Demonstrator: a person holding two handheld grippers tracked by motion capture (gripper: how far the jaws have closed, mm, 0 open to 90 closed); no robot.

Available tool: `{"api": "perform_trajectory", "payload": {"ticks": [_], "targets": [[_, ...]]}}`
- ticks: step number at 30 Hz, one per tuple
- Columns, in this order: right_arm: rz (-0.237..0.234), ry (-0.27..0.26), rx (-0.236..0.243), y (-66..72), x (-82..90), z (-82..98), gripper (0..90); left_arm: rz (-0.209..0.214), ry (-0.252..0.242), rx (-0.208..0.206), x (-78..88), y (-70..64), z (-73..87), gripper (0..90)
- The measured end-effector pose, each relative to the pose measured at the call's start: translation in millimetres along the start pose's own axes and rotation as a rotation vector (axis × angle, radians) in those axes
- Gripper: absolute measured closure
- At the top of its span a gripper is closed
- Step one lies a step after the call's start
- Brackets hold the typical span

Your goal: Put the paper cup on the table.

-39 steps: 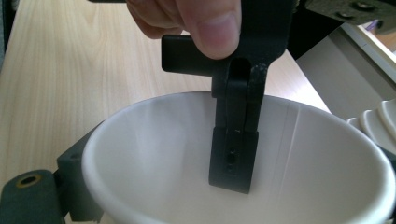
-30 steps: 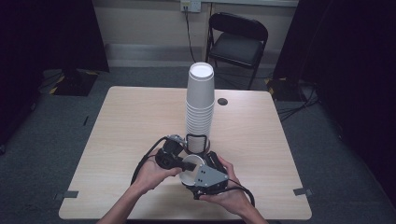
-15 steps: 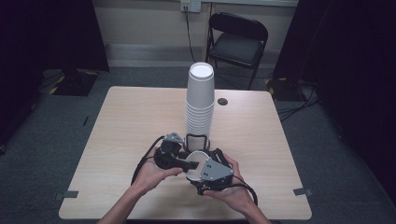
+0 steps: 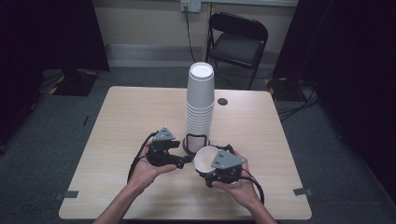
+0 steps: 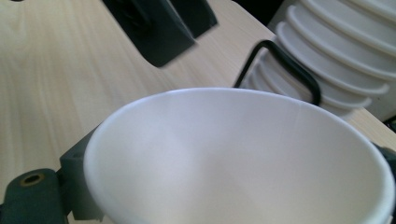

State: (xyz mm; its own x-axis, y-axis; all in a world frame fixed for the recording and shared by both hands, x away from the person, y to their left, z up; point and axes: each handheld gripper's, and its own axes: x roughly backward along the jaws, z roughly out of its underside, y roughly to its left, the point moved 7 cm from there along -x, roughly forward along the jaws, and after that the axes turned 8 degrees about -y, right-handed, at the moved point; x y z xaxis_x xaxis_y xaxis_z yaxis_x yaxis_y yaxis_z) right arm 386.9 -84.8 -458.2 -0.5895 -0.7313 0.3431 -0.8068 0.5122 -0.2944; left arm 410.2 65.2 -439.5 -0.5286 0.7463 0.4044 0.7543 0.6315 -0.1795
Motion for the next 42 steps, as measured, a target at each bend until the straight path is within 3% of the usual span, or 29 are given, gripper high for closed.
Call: {"api": "perform_trajectory", "payload": {"ticks": [3, 9, 12, 15, 18, 22, 27, 34, 39, 42], "targets": [[0.002, -0.027, -0.096, -8.3, 3.5, 2.9, 10.6, -0.003, -0.023, 0.003, 4.1, 1.8, -1.1, 20.9], [0.033, -0.062, -0.184, -23.0, 12.2, 4.1, 10.5, -0.017, -0.024, -0.019, 8.4, 6.0, 4.8, 21.3], [0.051, -0.09, -0.232, -31.3, 15.3, 3.4, 10.5, -0.017, -0.034, 0.015, 8.7, 8.1, 6.4, 21.8], [0.076, -0.099, -0.25, -42.2, 16.9, 4.2, 10.5, -0.028, -0.023, -0.016, 9.9, 10.4, 12.0, 21.9], [0.1, -0.112, -0.273, -53.9, 19.0, 5.2, 10.5, -0.005, -0.025, -0.033, 14.1, 11.4, 17.8, 21.7], [0.125, -0.117, -0.305, -66.7, 20.7, 7.7, 10.4, -0.034, -0.025, -0.062, 22.5, 16.8, 23.7, 21.5], [0.152, -0.138, -0.358, -84.6, 20.7, 12.7, 10.2, -0.078, -0.031, -0.058, 31.2, 26.8, 33.8, 20.9], [0.208, -0.136, -0.401, -109.0, 17.5, 19.6, 9.9, -0.086, -0.03, 0.012, 37.6, 38.9, 48.8, 16.7], [0.255, -0.127, -0.423, -127.5, 10.8, 27.0, 9.7, -0.114, -0.027, 0.002, 41.4, 45.8, 56.0, 16.7], [0.278, -0.143, -0.446, -137.2, 5.6, 30.9, 9.6, -0.11, -0.034, 0.007, 41.8, 46.9, 56.8, 16.8]]}}
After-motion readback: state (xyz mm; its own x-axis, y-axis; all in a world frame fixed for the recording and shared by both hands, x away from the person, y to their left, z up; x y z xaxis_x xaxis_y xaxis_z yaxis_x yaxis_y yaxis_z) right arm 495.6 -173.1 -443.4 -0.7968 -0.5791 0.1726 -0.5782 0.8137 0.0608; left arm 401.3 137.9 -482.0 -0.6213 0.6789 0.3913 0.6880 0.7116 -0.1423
